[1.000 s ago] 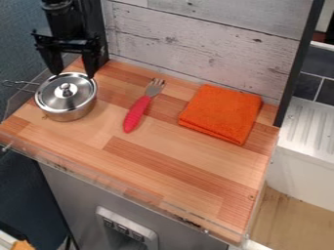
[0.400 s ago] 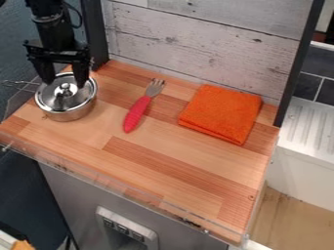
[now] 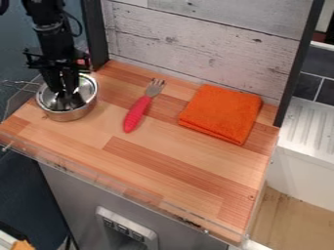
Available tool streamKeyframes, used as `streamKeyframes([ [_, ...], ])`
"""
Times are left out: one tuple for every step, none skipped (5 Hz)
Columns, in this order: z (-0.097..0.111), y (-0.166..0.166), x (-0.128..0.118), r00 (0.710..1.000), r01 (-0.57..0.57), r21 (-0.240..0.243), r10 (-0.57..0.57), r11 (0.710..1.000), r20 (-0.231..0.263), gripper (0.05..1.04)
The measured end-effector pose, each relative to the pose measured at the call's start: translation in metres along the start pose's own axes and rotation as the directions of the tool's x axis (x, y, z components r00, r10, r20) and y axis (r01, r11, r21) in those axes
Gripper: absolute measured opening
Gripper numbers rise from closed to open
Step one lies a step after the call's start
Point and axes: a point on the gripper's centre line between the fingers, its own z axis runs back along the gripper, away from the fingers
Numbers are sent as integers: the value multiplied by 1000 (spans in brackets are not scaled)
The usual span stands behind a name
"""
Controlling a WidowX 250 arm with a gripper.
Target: Remove the pot cover and put it on the orange cloth
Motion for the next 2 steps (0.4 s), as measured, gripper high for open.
streamKeyframes([
  [-1, 0, 1, 1000, -20, -1, 20, 1000, -4, 403],
  [-3, 3, 1, 1000, -24, 12, 25, 1000, -12, 561],
])
